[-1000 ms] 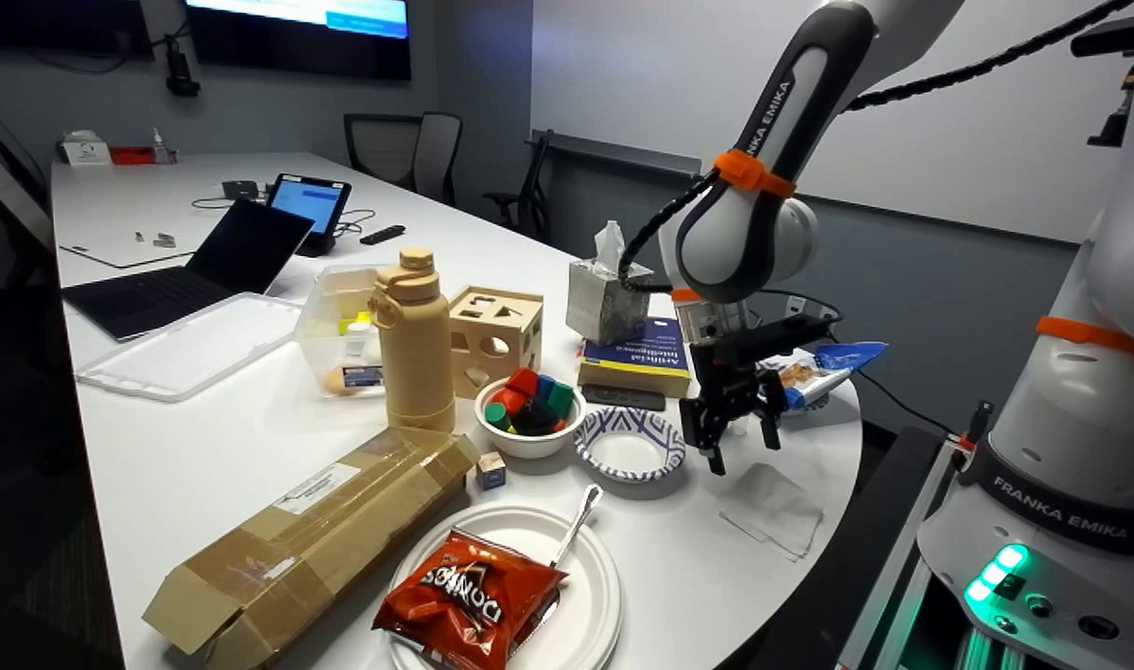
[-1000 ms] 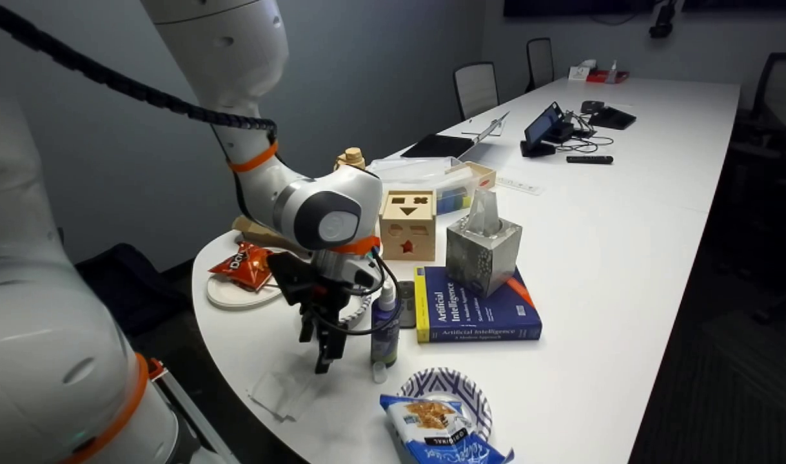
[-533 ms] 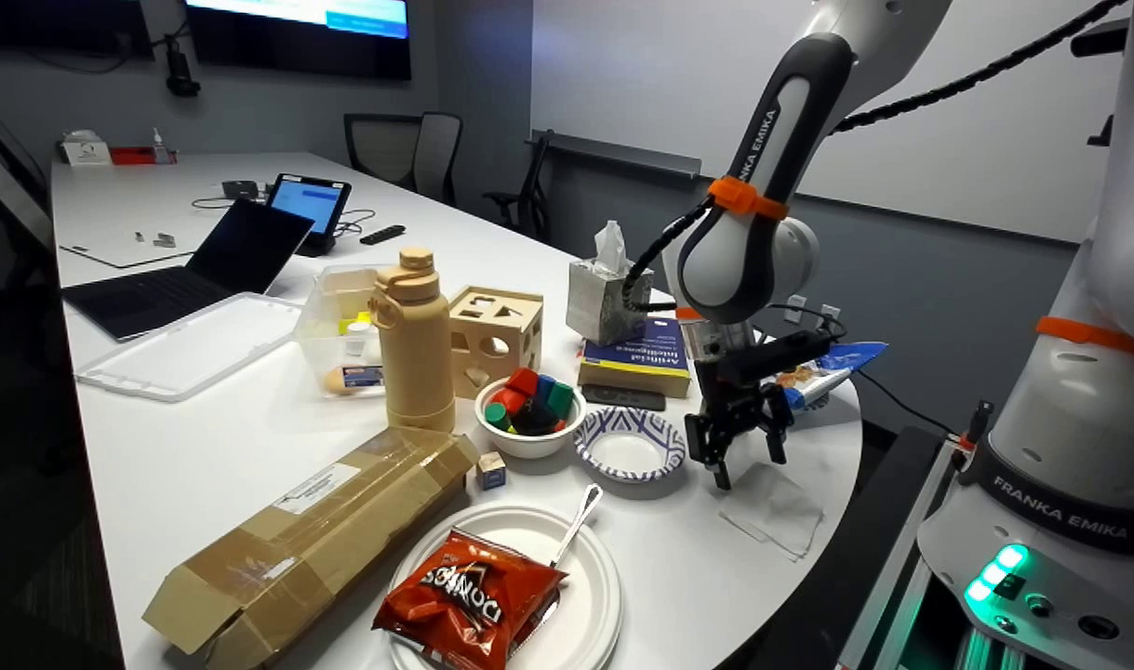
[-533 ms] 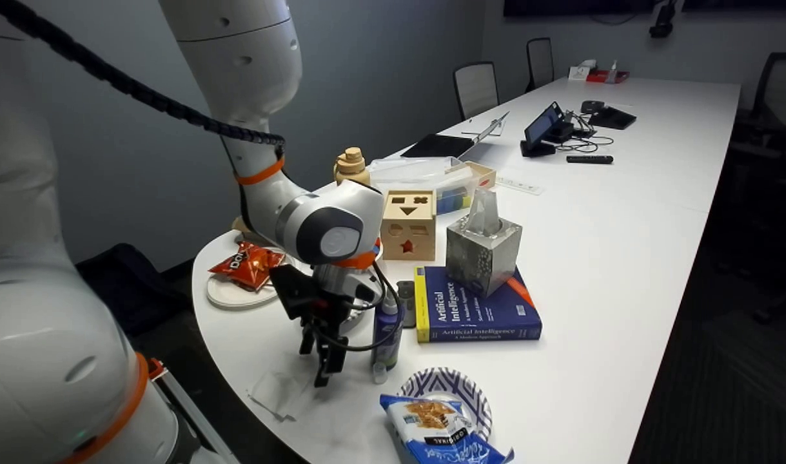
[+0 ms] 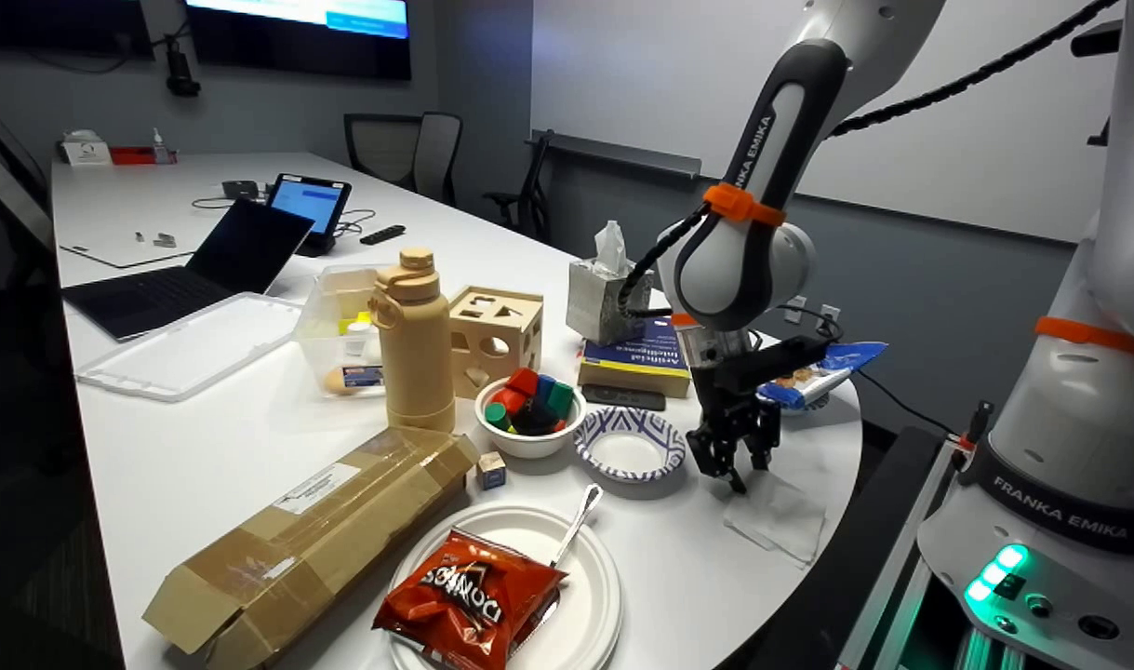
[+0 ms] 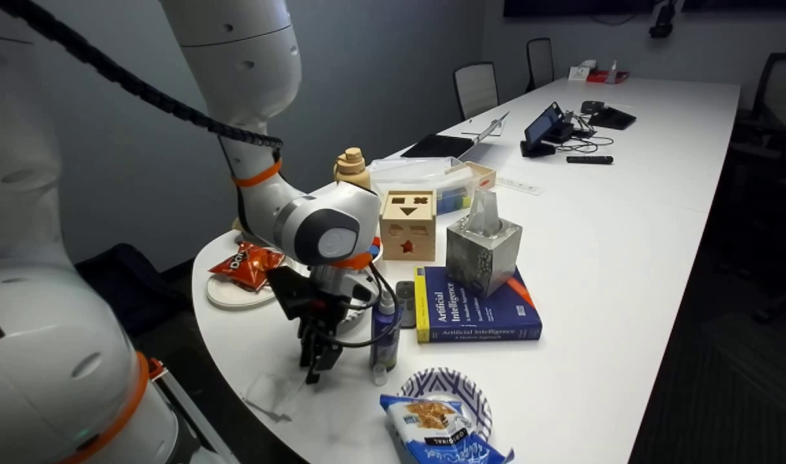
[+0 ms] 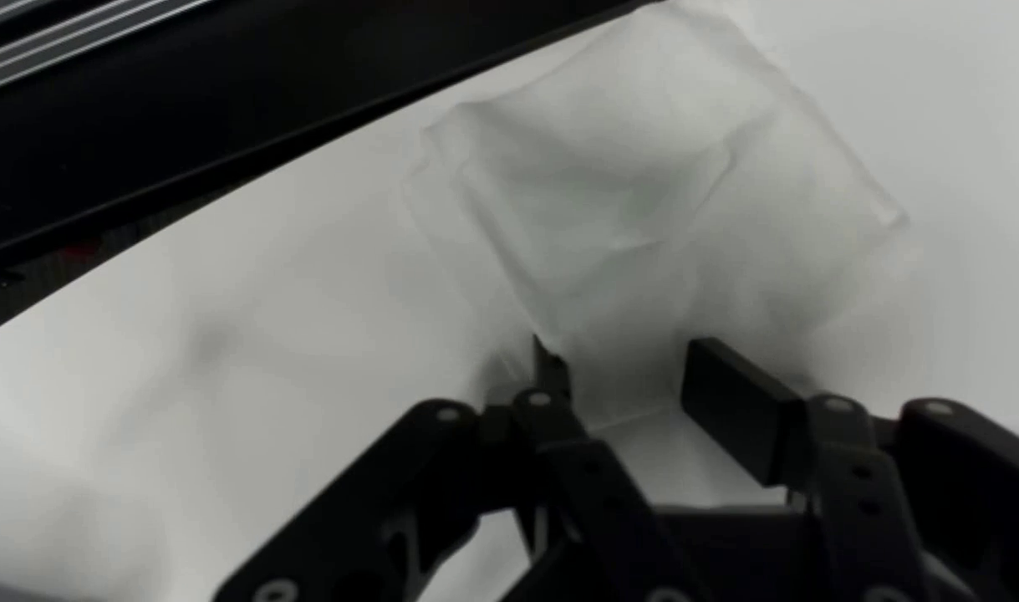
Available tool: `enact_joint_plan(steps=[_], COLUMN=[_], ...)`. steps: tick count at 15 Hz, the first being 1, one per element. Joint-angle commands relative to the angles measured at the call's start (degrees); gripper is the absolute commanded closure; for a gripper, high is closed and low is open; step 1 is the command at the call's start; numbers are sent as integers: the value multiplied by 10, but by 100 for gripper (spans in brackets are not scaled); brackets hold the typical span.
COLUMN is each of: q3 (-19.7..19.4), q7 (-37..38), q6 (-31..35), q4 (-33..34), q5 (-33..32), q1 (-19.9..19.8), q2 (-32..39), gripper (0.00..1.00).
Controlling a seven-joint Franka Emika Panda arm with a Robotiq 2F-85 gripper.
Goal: Use the paper towel to clean the bowl
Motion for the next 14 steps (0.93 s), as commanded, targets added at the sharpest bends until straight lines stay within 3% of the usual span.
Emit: enact_joint_plan(steps=[1, 3, 9, 14], q3=[-5, -5, 5, 19], q7=[-3, -4, -22, 5], q6=[6, 2, -13, -37], q4=[-2, -1, -2, -14], q5=[2, 4, 26, 9], q1=[7, 7, 2, 24], q2=[8, 8, -22, -108], gripper=[89, 99, 99, 99])
